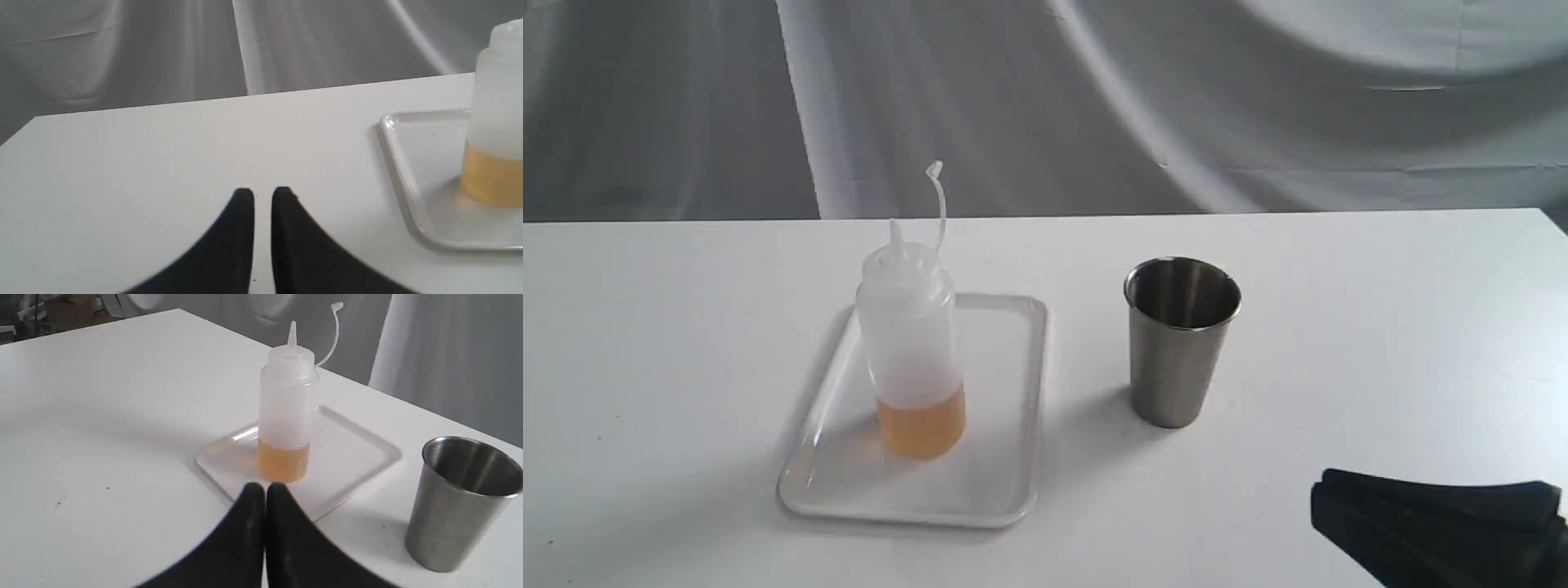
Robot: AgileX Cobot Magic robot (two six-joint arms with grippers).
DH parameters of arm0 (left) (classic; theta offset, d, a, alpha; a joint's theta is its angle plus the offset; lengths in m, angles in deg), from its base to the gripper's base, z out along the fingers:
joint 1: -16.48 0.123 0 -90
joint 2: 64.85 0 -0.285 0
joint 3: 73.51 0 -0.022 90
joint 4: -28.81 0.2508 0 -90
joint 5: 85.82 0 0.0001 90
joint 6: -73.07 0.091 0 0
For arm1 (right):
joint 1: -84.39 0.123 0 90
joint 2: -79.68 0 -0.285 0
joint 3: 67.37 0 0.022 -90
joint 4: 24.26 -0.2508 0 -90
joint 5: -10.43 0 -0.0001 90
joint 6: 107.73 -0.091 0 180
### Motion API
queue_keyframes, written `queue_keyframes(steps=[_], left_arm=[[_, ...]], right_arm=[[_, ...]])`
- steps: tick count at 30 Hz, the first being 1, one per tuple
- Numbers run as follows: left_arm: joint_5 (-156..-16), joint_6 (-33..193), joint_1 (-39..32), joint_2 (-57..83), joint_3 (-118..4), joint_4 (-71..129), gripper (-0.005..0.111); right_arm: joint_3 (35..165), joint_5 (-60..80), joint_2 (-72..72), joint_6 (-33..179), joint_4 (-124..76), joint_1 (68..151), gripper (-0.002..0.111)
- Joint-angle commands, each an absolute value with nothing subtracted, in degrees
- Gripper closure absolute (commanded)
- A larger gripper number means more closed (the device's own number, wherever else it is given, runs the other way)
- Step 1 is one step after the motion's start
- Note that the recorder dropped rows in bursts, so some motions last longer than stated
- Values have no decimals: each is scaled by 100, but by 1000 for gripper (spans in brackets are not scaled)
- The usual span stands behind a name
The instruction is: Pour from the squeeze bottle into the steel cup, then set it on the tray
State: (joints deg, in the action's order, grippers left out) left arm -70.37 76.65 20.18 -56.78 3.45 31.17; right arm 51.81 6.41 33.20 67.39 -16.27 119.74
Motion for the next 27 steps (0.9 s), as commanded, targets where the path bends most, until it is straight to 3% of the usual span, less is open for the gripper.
queue_keyframes(steps=[1,7,27], left_arm=[[-7057,7654,1980,-5706,371,3114,98],[-7057,7654,1980,-5706,371,3114,98],[-7057,7654,1980,-5706,371,3114,98]], right_arm=[[5152,1078,3703,6708,-1562,11983,108],[5109,1430,4205,6708,-1562,11983,108],[3541,659,5381,6708,-1562,11983,108]])
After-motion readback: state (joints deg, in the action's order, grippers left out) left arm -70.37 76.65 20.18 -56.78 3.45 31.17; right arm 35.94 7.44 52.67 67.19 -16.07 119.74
